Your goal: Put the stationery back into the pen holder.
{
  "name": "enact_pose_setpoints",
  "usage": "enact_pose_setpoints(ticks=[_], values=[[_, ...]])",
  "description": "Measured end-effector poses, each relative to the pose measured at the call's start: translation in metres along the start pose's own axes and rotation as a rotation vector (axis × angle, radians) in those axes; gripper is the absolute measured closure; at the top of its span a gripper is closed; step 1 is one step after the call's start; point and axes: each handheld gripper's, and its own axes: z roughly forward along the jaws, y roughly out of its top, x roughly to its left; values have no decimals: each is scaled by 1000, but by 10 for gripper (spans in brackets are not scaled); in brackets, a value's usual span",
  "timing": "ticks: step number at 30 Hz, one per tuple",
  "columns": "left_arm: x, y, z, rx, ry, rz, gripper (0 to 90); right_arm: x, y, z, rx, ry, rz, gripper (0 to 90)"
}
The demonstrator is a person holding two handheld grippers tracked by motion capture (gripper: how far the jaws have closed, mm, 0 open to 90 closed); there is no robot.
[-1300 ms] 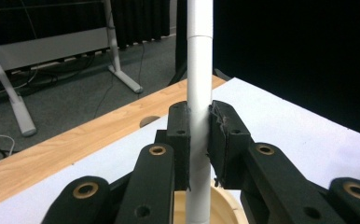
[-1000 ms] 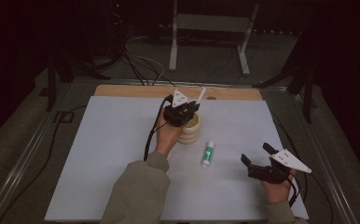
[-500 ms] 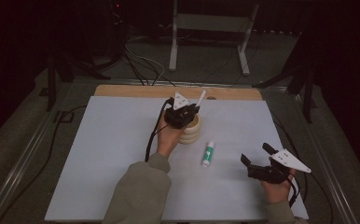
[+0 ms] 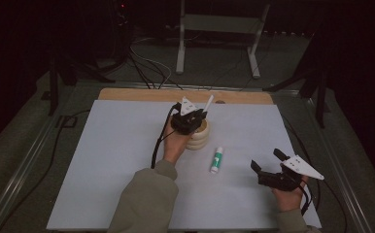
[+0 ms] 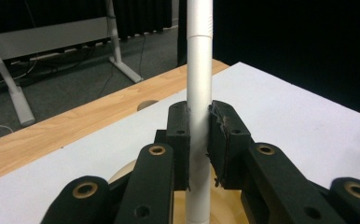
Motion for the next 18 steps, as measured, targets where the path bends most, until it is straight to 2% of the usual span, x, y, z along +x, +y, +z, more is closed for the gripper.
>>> enact_pose_setpoints(ticks=[18], values=[[4, -8, 2, 18, 11, -1, 791, 0, 0, 0, 1, 0, 0, 4]])
